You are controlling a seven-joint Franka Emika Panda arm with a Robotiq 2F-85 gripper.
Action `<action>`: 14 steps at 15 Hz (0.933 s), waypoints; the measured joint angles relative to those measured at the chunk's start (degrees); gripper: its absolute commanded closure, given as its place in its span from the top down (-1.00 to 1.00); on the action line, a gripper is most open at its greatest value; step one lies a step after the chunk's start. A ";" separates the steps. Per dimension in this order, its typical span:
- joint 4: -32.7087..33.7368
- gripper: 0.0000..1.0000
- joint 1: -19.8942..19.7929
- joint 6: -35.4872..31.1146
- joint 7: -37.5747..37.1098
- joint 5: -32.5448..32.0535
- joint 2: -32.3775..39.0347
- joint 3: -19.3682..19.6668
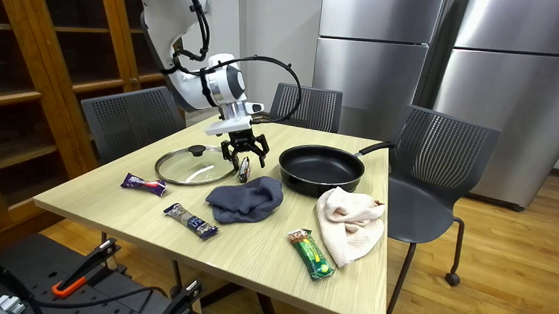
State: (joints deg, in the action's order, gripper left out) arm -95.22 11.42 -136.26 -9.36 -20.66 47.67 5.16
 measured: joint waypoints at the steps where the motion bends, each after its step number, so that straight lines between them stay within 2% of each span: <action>1: 0.30 1.00 -0.08 -0.02 0.03 0.04 0.35 0.00; 10: 2.62 1.00 -0.17 -0.04 0.29 0.07 2.46 0.00; 11: 2.84 0.50 -0.17 -0.05 0.33 0.07 2.68 0.00; 12: 3.05 0.45 -0.17 -0.05 0.36 0.07 2.91 0.00; 14: 3.46 0.13 -0.17 -0.09 0.44 0.10 3.32 -0.06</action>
State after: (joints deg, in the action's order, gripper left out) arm -91.76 11.25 -136.35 -8.93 -20.56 50.98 5.11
